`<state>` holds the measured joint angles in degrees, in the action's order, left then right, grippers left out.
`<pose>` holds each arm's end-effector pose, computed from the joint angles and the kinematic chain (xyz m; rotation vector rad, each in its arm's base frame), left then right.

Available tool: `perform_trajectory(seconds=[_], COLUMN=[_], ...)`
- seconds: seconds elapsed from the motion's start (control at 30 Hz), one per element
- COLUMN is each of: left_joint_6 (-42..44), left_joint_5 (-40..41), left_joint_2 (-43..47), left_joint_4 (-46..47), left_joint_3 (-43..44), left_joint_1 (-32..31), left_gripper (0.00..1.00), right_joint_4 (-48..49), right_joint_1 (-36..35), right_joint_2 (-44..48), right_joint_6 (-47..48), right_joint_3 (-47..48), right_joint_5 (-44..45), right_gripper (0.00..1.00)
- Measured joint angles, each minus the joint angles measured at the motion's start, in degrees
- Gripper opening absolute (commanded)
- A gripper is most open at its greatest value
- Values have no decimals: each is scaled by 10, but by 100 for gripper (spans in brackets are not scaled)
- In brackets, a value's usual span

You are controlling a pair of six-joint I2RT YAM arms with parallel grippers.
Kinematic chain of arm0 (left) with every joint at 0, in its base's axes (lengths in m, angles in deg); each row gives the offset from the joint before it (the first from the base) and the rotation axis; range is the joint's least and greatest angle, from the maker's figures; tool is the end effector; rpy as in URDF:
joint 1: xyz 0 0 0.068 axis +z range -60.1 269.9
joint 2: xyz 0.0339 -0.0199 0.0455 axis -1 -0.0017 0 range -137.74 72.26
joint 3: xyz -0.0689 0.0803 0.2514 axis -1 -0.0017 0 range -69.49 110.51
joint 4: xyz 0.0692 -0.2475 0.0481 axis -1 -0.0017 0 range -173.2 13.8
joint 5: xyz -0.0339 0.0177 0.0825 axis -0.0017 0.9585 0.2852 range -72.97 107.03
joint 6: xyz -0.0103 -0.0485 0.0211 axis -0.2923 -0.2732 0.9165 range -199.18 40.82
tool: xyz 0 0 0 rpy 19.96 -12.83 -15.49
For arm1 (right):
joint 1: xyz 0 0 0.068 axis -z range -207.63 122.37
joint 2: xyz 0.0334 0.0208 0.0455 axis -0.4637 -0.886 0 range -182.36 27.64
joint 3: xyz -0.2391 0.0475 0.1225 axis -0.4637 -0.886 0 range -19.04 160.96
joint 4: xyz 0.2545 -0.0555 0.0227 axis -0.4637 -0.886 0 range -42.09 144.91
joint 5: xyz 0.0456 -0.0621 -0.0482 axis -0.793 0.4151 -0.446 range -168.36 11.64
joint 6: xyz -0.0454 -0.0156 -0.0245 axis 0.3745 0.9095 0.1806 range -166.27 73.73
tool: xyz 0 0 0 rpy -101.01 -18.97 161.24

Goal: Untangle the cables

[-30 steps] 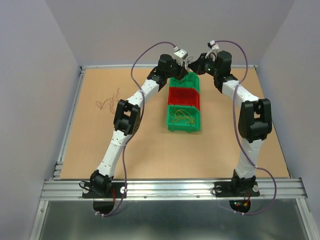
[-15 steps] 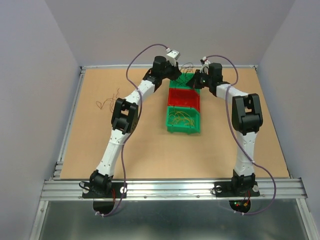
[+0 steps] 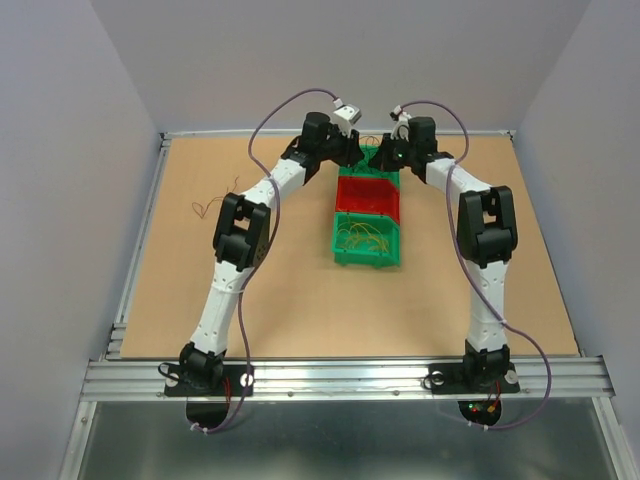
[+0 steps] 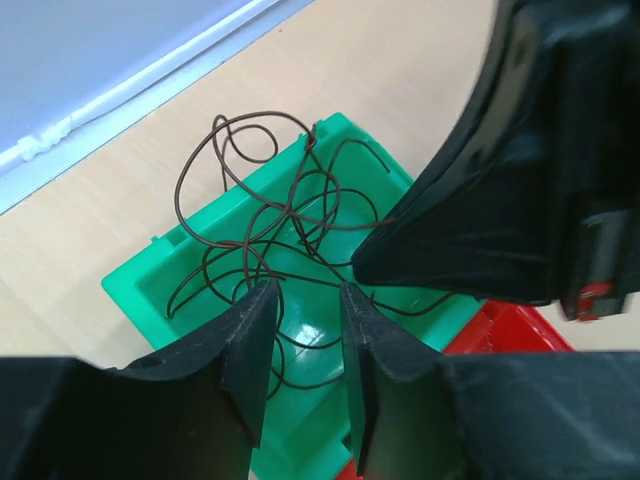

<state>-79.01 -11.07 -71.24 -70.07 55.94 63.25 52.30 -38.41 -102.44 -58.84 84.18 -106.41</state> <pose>0.5170 -0.2782 0.2298 0.7651 1.6502 -0.7652 0.5149 0.1153 0.2064 -0.2711 2.0891 0.7562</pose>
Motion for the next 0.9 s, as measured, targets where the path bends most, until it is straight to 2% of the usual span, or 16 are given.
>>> perform_trajectory(seconds=[0.13, 0.37, 0.43, 0.6, 0.67, 0.7, 0.8, 0.87, 0.9], left_joint_6=[22, 56, 65, 82, 88, 90, 97, 101, 104], left_joint_5=[-3, 2, 6, 9, 8, 5, -13, -22, -25], left_joint_2=[56, 180, 216, 317, 349, 364, 418, 448, 461], left_joint_4=[-4, -10, -10, -17, -24, -24, -29, -29, -30], left_joint_3=[-48, -151, -183, -282, -306, -319, -377, -415, -433], left_joint_1=[0, 0, 2, 17, 38, 50, 106, 141, 158], left_gripper=[53, 53, 57, 63, 70, 77, 82, 84, 84], right_joint_4=[-52, -126, -139, -158, -162, -160, -159, -157, -156], right_joint_1=[-16, -41, -47, -63, -67, -68, -68, -68, -68], right_joint_2=[-22, -49, -49, -46, -38, -32, 9, 40, 48], right_joint_6=[31, 88, 106, 138, 145, 147, 152, 154, 153], right_joint_3=[30, 68, 68, 67, 61, 52, 8, -22, -29], right_joint_5=[0, -5, -11, -34, -41, -42, -43, -40, -39], right_gripper=[1, 1, 3, 13, 16, 17, 27, 41, 44])
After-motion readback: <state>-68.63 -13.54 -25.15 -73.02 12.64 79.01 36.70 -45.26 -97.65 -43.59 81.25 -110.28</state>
